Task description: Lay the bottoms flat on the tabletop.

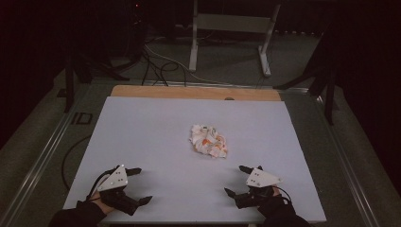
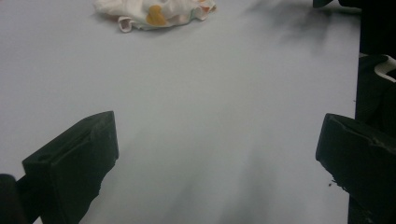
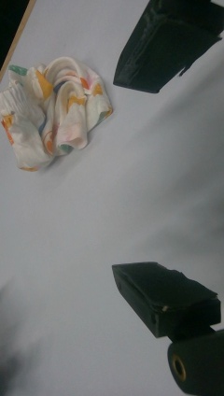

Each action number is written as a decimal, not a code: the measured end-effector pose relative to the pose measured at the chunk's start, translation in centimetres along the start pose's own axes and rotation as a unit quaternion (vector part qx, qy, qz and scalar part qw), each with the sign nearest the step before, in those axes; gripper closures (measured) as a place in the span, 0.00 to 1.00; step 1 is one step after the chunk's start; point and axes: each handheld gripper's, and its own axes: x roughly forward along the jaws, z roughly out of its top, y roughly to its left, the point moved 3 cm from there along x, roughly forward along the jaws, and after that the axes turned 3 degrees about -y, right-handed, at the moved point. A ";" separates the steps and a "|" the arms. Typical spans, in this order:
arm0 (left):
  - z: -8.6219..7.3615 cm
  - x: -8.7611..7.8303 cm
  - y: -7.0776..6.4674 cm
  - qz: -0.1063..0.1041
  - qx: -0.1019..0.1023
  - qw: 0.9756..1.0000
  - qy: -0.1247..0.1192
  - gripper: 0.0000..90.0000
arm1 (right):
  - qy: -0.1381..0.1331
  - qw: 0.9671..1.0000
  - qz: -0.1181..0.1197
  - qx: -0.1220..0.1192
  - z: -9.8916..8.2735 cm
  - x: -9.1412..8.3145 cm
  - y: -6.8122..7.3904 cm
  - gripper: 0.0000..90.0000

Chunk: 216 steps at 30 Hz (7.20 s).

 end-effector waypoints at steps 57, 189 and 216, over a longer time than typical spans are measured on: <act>9.1 3.5 0.9 -0.062 0.048 0.997 -0.023 0.00 | -0.027 0.999 0.027 -0.024 9.2 -1.2 -2.7 0.14; 9.4 7.0 7.2 0.054 -0.093 0.993 0.049 0.99 | 0.126 0.991 -0.030 0.026 5.5 3.9 -7.9 0.98; 3.5 5.1 4.4 0.022 -0.129 0.988 0.088 0.70 | 0.131 0.990 0.046 -0.005 4.9 0.4 0.4 0.67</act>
